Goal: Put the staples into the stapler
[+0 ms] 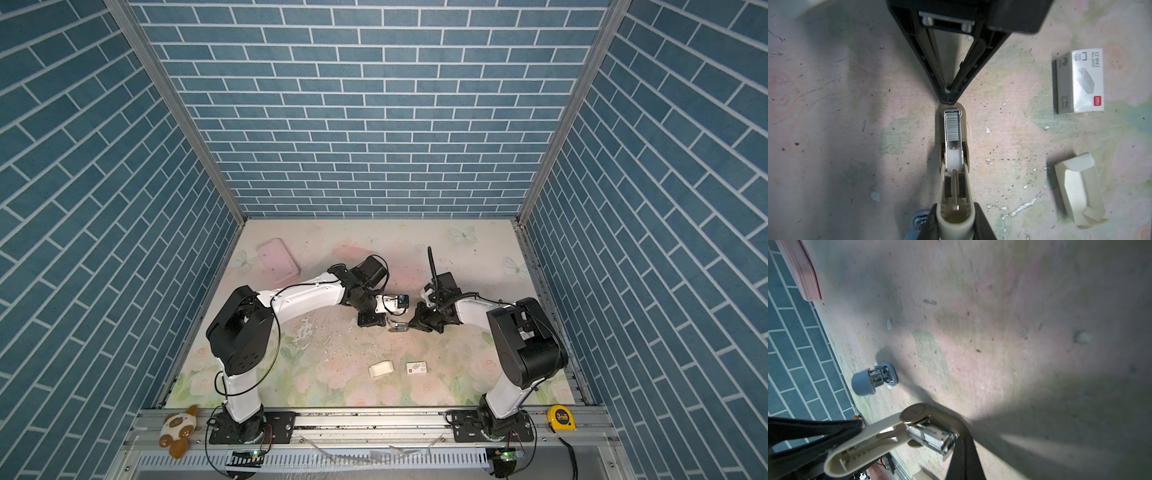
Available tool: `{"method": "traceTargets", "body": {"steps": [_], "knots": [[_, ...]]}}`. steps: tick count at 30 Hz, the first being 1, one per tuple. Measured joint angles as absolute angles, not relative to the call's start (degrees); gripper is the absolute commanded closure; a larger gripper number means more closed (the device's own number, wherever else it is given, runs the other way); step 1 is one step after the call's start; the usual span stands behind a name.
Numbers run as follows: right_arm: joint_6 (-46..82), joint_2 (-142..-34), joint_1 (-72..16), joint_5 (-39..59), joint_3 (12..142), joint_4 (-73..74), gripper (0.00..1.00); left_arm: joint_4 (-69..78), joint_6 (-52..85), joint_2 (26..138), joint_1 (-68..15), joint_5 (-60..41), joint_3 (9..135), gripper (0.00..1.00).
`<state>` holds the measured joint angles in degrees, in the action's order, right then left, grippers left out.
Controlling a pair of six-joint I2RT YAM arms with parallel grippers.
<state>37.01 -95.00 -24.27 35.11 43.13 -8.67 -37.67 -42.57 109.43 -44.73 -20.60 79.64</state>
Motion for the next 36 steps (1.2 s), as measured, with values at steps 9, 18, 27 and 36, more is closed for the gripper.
{"method": "traceTargets", "body": {"steps": [9, 18, 27, 36], "knots": [[37.0, -95.0, -24.3, 35.1, 43.1, -8.7, 0.98, -38.6, -42.0, 110.4, -45.3, -20.6, 81.4, 0.83], [37.0, -95.0, -24.3, 34.9, 43.1, -8.7, 0.99, -38.7, -41.6, 111.4, -46.1, -20.4, 83.0, 0.83], [37.1, -94.5, -24.3, 34.4, 42.5, -8.1, 0.99, -37.5, -40.9, 113.6, -48.0, -20.1, 85.2, 0.84], [37.3, -93.8, -24.3, 34.3, 41.5, -6.6, 0.99, -36.6, -40.7, 116.3, -49.6, -19.1, 87.0, 0.85]]}}
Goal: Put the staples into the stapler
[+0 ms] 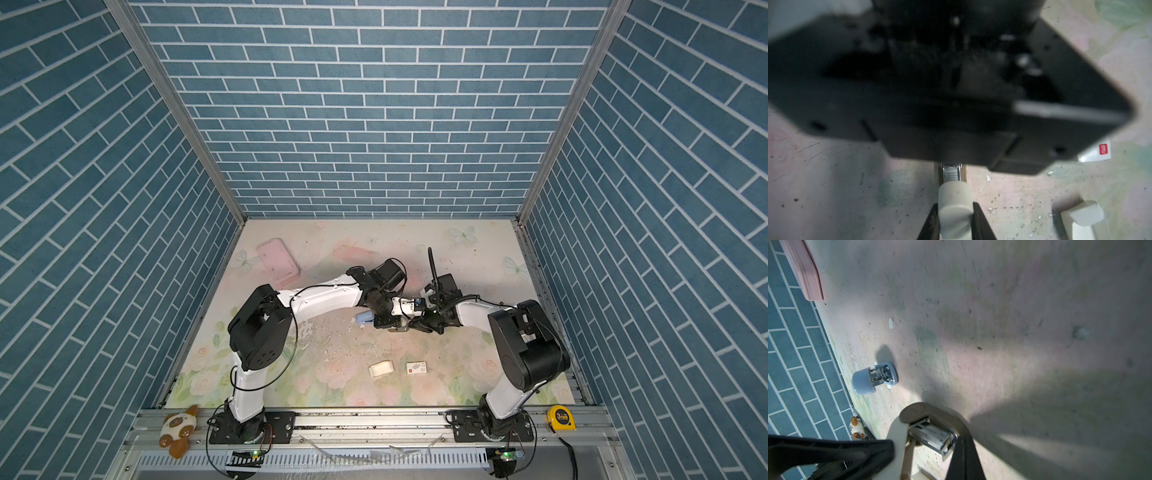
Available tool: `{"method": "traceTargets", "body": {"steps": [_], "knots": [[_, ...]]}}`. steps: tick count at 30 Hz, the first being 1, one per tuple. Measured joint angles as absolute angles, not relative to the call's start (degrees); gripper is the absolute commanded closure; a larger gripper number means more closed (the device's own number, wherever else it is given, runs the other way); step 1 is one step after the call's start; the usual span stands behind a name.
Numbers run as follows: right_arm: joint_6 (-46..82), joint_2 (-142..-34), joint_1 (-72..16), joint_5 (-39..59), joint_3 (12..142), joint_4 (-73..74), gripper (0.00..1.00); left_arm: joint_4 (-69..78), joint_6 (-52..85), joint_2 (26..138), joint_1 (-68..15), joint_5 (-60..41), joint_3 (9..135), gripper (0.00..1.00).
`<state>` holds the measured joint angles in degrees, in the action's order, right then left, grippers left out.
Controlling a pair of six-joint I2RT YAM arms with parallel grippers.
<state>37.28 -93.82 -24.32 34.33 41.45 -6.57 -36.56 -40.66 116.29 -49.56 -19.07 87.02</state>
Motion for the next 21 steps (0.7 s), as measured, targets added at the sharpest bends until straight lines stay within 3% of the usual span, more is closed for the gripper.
{"method": "traceTargets", "body": {"steps": [21], "knots": [[37.8, -91.6, -24.2, 29.2, 39.8, -6.7, 0.98, -36.9, -40.4, 118.8, -50.9, -16.5, 89.0, 0.86]]}}
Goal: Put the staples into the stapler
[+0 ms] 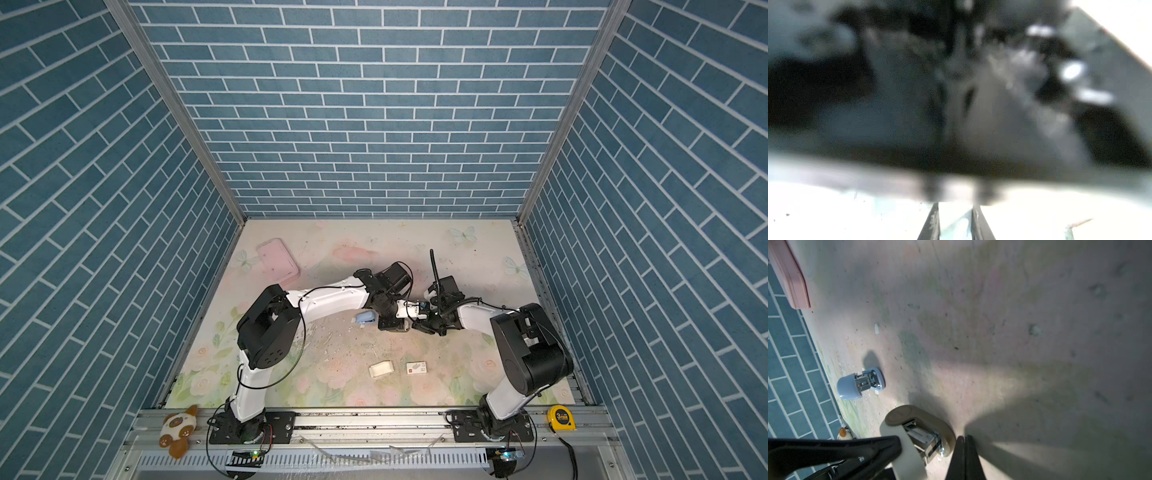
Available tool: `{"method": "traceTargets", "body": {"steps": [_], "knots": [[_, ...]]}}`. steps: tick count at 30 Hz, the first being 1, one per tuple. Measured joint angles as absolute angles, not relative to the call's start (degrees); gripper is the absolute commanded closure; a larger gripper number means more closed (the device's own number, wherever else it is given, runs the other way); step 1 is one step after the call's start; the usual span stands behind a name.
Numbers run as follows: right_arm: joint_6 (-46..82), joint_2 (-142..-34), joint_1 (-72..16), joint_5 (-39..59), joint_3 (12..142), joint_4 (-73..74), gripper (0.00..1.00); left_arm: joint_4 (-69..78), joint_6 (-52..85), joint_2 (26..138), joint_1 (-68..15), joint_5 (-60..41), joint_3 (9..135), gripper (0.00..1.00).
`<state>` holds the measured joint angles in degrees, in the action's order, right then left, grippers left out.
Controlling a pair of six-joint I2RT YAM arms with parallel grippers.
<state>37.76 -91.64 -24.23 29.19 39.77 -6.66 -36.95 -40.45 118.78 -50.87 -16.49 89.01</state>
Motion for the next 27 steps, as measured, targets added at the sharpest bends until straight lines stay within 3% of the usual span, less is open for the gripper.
{"method": "traceTargets", "body": {"steps": [27], "knots": [[35.7, -77.7, -18.4, 8.4, 42.2, -26.2, 0.98, -40.0, -40.7, 120.9, -51.3, -15.2, 92.5, 0.88]]}}
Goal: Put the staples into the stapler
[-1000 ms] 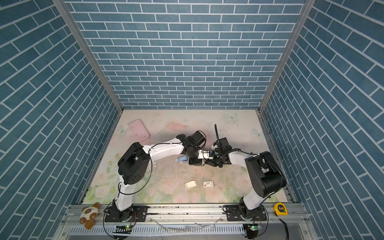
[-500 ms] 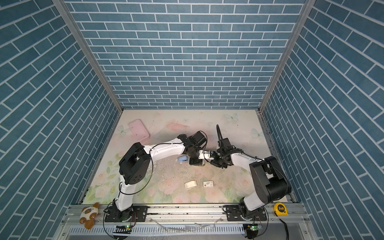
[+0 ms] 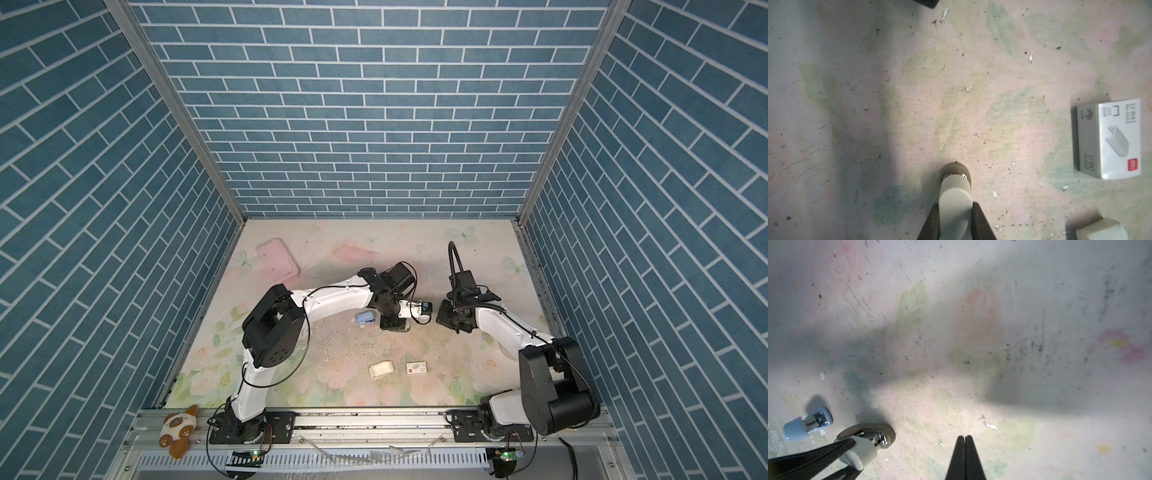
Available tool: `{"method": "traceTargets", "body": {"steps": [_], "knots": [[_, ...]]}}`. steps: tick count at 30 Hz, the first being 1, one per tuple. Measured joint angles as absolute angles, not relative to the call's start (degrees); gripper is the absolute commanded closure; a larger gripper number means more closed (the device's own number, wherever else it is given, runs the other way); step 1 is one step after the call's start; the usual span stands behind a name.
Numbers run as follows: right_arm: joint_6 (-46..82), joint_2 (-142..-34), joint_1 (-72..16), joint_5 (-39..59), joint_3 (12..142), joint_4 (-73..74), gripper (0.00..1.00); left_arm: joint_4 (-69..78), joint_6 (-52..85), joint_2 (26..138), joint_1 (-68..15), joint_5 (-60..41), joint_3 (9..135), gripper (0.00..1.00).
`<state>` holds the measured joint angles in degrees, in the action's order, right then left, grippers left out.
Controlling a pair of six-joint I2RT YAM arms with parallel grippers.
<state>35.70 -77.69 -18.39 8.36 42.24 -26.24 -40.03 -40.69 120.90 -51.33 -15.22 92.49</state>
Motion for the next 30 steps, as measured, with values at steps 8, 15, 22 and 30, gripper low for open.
{"method": "traceTargets", "body": {"steps": [8, 15, 22, 30], "knots": [[35.6, -69.3, -17.8, 5.1, 42.4, -31.8, 0.98, -44.4, -40.7, 123.3, -51.6, -15.0, 96.7, 0.88], [35.6, -64.2, -17.6, 4.1, 42.4, -34.9, 0.98, -47.3, -40.8, 125.3, -52.2, -13.5, 99.5, 0.88], [35.6, -64.1, -17.6, 4.1, 42.4, -35.6, 0.98, -50.3, -41.0, 127.0, -52.8, -11.9, 102.5, 0.89], [35.6, -64.1, -17.6, 4.1, 42.4, -35.6, 0.98, -54.2, -41.4, 129.2, -53.5, -10.3, 106.1, 0.89]]}}
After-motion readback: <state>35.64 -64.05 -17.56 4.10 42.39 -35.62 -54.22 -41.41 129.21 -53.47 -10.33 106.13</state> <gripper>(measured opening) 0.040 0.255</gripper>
